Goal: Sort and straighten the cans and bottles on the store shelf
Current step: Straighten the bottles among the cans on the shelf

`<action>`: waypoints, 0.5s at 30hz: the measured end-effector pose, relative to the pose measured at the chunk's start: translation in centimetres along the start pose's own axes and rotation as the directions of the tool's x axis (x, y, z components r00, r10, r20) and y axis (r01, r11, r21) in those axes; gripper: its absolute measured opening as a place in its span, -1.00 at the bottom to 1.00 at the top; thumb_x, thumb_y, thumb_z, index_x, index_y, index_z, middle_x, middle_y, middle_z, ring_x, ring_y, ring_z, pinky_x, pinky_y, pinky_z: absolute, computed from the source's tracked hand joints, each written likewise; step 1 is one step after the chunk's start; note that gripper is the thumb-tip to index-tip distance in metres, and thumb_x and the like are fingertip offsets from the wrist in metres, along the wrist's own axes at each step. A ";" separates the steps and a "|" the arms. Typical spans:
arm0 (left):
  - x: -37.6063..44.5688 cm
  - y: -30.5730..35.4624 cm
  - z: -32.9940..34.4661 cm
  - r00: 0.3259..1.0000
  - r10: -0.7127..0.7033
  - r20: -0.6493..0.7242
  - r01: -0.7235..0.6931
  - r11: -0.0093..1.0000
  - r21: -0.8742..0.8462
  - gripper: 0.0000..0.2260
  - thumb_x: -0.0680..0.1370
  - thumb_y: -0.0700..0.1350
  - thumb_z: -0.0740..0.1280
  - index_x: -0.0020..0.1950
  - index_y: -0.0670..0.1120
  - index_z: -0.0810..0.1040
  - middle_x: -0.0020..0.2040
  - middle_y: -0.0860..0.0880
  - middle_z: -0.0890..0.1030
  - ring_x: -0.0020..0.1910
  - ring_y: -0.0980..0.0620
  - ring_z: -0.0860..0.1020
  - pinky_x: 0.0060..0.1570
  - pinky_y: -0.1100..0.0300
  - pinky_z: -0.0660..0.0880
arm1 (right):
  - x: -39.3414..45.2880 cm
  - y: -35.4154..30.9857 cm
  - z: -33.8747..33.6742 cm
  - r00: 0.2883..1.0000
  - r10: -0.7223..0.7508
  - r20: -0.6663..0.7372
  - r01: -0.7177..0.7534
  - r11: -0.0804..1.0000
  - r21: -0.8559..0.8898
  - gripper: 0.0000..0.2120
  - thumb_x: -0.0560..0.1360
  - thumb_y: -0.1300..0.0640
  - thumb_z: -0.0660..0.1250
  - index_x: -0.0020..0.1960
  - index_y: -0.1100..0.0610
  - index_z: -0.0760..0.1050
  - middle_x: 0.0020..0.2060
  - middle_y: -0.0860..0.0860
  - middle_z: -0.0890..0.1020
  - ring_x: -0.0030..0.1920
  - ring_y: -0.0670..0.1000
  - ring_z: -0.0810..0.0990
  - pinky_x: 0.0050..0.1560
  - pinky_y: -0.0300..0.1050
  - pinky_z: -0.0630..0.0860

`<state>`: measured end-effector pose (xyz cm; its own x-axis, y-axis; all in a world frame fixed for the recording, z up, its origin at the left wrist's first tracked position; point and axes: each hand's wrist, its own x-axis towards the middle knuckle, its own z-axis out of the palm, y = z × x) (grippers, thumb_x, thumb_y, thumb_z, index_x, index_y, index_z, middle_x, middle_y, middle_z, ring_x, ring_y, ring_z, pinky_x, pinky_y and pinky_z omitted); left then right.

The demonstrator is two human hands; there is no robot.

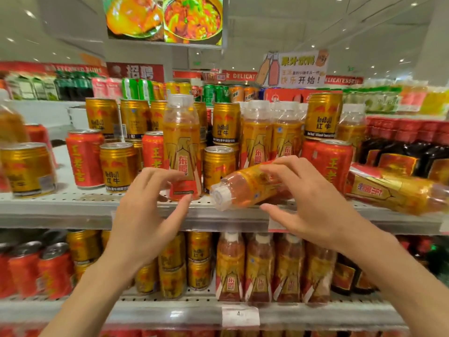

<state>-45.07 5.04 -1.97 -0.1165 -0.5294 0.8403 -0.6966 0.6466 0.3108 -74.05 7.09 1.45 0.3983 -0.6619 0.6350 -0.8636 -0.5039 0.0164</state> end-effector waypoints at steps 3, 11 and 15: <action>1.7 -0.3 -0.1 0.990 -0.043 -0.130 0.053 0.996 0.067 -0.42 0.47 -0.01 0.51 0.40 -0.11 0.39 0.19 -0.10 0.47 0.11 -0.02 0.50 0.06 0.02 0.58 | 2.1 -0.3 0.6 0.989 -0.091 0.114 0.102 0.989 -0.104 -0.25 0.45 -0.18 0.41 0.55 0.00 0.24 0.44 0.01 0.38 0.45 0.04 0.34 0.41 0.05 0.39; 3.7 -1.9 2.1 0.992 -0.098 -0.077 0.103 0.992 0.073 -0.22 0.48 0.12 0.46 0.59 0.00 0.15 0.34 -0.11 0.39 0.24 0.00 0.44 0.15 0.22 0.39 | 3.6 0.2 1.7 0.982 -0.141 0.129 0.157 0.979 -0.131 -0.27 0.44 -0.17 0.41 0.54 -0.09 0.25 0.42 -0.10 0.42 0.44 -0.04 0.34 0.42 -0.02 0.28; 3.7 -2.2 2.3 0.992 -0.083 -0.090 0.091 0.993 0.080 -0.22 0.49 0.10 0.47 0.59 0.00 0.15 0.33 -0.12 0.39 0.24 -0.02 0.45 0.15 0.20 0.38 | 3.7 0.5 1.5 0.985 -0.133 0.108 0.141 0.988 -0.065 -0.31 0.44 -0.19 0.36 0.52 -0.09 0.27 0.40 -0.12 0.44 0.42 -0.06 0.36 0.41 -0.05 0.28</action>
<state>-45.59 0.36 -0.63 0.0064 -0.5298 0.8481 -0.7589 0.5497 0.3491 -72.59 3.58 2.65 0.5407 -0.6447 0.5403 -0.8172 -0.5549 0.1557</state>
